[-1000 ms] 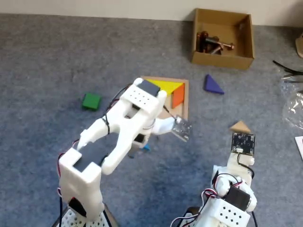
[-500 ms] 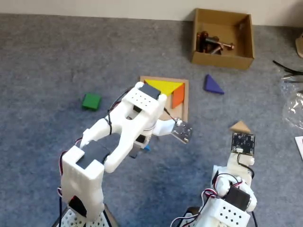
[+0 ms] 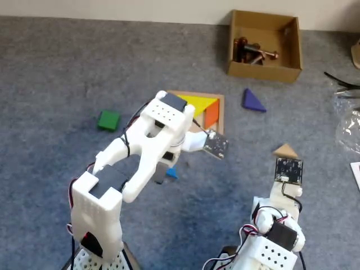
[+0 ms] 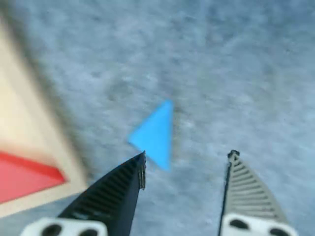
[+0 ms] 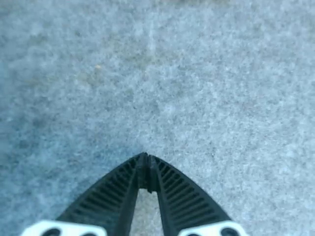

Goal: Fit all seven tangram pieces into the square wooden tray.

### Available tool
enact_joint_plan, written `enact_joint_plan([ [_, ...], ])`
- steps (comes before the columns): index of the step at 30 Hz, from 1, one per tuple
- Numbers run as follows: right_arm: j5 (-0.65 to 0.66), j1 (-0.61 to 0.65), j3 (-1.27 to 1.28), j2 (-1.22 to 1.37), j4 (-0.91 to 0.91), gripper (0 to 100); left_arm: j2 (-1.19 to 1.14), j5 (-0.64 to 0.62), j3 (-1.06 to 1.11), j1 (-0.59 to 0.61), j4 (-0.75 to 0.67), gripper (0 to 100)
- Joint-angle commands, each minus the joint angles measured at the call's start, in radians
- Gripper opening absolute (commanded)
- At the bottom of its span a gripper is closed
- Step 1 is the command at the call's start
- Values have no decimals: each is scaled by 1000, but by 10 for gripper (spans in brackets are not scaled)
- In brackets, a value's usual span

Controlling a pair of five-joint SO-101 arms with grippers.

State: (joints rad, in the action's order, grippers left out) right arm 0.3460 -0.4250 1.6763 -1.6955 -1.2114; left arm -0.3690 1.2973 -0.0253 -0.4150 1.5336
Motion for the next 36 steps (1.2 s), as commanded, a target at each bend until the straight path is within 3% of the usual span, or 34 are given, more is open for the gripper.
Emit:
enact_joint_plan([
  [1, -2, -15, 116, -15, 18, 5, 10, 46, -42, 36, -80, 256],
  [7, -2, -15, 116, -15, 18, 5, -13, -37, -42, 31, -160, 258],
  [36, -2, -15, 116, -15, 18, 5, -99, -66, -42, -42, -158, 255],
])
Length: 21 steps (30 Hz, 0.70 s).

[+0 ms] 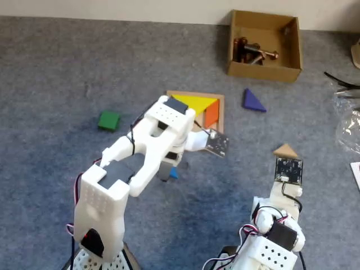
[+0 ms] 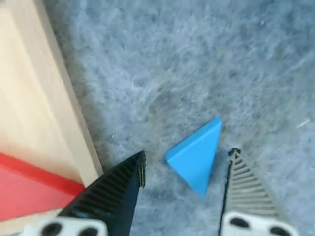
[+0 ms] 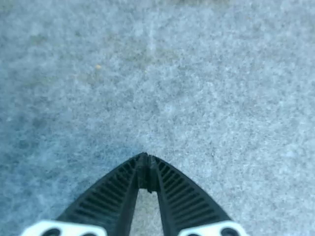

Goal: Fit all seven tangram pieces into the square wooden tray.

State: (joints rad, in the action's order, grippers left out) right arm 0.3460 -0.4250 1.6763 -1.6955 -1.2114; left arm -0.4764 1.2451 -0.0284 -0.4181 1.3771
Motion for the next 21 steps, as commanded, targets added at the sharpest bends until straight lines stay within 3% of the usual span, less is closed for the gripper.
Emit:
enact_joint_plan([
  [1, -2, -15, 116, -15, 18, 5, 8, -14, -39, -41, -2, 255],
  [21, -2, -15, 116, -15, 18, 5, 8, -14, 18, -41, -8, 252],
])
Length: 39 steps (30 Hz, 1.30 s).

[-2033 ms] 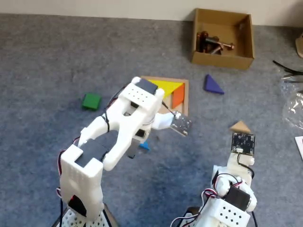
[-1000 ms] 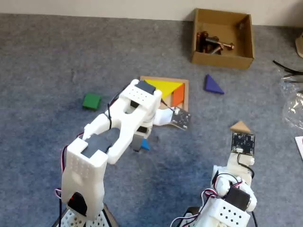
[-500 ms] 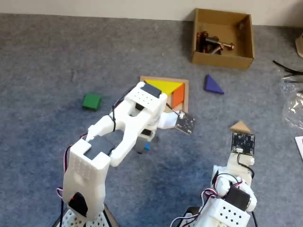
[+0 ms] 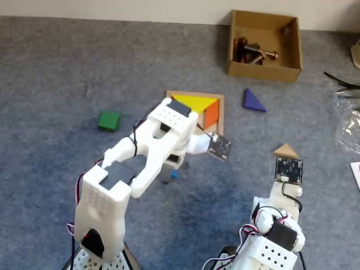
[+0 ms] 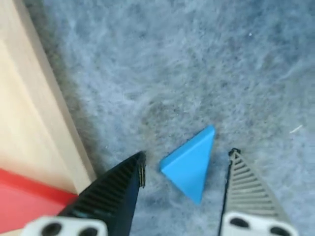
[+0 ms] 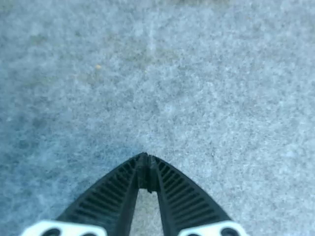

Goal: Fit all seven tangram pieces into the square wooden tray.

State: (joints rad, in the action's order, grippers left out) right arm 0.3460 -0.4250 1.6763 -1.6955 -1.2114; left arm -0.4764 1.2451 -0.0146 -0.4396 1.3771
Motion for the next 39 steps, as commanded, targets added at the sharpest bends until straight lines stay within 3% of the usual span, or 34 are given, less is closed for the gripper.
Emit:
enact_joint_plan([
  [1, -2, -15, 116, -15, 18, 5, 8, -14, 4, -18, -8, 239],
  [6, -2, -15, 116, -15, 18, 5, 8, -14, 4, -16, -2, 175],
  [30, -2, -15, 116, -15, 18, 5, 16, -15, -2, -13, -2, 165],
  [39, -2, -15, 116, -15, 18, 5, 16, -15, 1, -13, -2, 10],
])
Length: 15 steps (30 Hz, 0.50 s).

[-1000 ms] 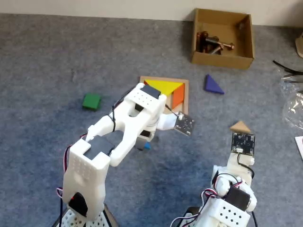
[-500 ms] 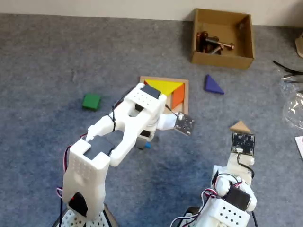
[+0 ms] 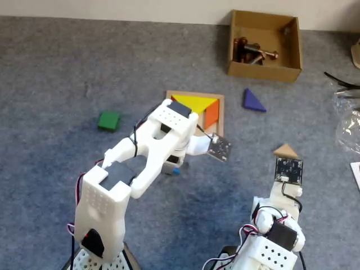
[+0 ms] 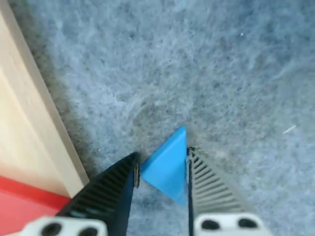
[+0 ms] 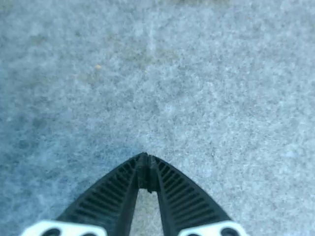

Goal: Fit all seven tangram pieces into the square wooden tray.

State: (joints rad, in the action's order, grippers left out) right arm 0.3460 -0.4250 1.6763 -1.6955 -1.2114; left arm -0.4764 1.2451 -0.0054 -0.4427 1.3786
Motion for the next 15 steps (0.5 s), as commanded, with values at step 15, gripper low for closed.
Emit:
enact_joint_plan([
  [15, -2, -15, 116, -15, 18, 5, 102, -279, -124, -13, -2, 5],
])
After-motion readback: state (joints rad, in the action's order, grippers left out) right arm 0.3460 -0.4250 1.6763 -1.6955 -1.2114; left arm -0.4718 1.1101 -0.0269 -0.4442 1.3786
